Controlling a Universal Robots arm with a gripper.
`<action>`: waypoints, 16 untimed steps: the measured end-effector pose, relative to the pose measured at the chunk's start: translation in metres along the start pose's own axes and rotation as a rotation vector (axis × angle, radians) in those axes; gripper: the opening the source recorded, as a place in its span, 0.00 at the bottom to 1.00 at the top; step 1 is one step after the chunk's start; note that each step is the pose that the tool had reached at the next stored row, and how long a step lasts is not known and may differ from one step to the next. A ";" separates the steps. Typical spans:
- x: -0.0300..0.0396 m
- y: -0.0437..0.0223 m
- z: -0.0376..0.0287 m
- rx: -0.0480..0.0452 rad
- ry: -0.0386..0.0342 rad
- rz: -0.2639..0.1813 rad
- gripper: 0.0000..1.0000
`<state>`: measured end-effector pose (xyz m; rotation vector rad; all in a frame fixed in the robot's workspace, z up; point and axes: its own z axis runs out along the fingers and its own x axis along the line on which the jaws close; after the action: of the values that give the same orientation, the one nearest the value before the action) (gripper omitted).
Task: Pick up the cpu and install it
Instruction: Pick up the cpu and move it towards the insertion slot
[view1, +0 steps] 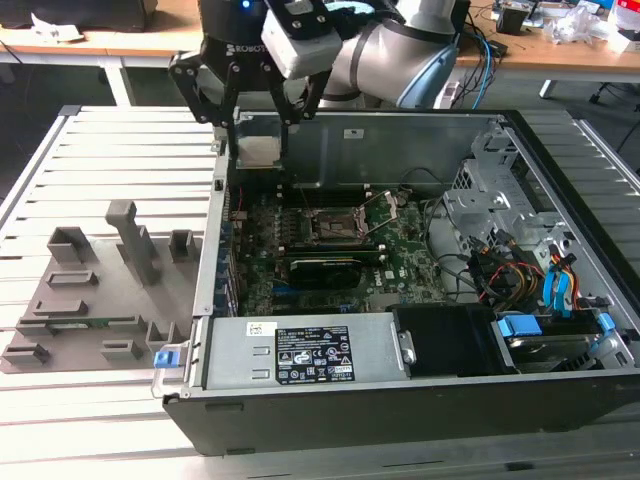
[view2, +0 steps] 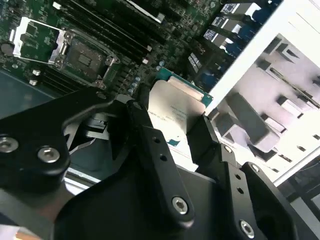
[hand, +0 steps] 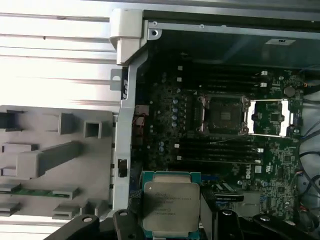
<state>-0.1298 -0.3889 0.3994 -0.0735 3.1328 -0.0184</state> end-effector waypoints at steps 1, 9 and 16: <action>-0.0061 -0.0003 0.0001 0.0000 0.0000 0.000 0.55; -0.0448 -0.0021 0.0004 0.0000 0.0001 0.000 0.55; -0.0842 -0.0040 0.0007 0.0000 0.0002 0.000 0.55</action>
<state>-0.0455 -0.3889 0.3994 -0.0733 3.1329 -0.0184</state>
